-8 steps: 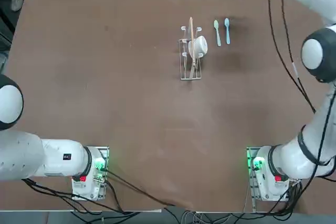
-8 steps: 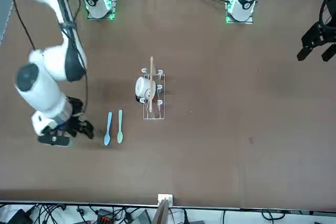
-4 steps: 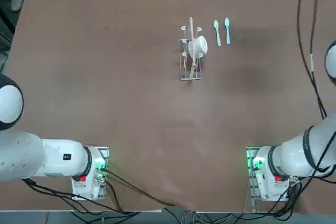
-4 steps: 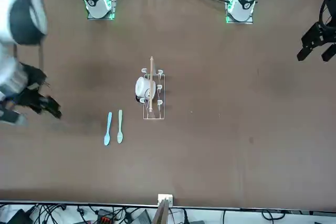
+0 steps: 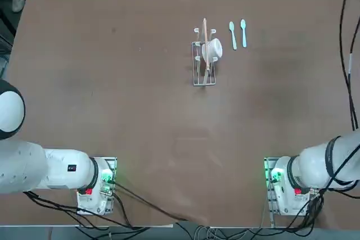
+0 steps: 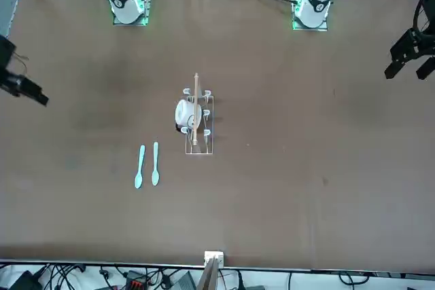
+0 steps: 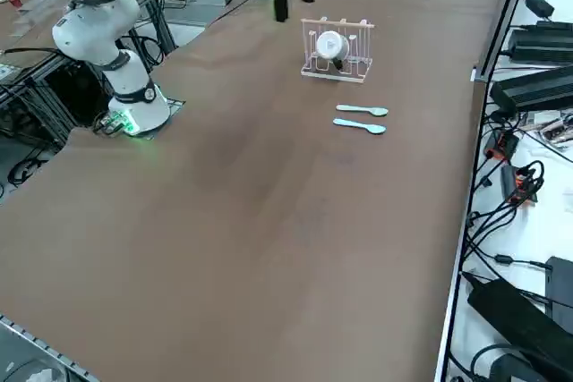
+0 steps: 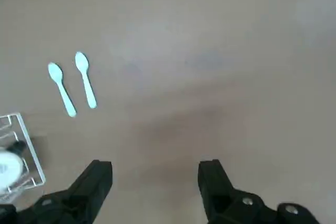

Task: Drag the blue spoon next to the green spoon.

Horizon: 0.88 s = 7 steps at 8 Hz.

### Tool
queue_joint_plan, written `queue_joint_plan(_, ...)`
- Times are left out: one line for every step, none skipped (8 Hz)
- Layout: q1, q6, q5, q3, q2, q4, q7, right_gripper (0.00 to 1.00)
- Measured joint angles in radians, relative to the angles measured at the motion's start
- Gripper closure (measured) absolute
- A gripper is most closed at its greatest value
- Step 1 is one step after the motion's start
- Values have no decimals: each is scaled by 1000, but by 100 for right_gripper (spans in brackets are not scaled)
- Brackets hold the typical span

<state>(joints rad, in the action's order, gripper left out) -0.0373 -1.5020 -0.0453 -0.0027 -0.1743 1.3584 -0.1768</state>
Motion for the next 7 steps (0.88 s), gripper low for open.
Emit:
queue_joint_plan(-3,-1,0,0,12,24,2,0)
queue_joint_plan(-4,-9,0,1,32,62,2,0)
queue_joint_plan(-4,-16,0,3,56,95,2,0)
queue_joint_plan(-4,-17,0,7,73,112,2,0)
queue_joint_plan(-4,-17,0,8,82,117,2,0)
queue_joint_plan(-4,-19,0,8,83,120,3,0)
queue_joint_plan(-4,-23,0,8,82,122,6,0)
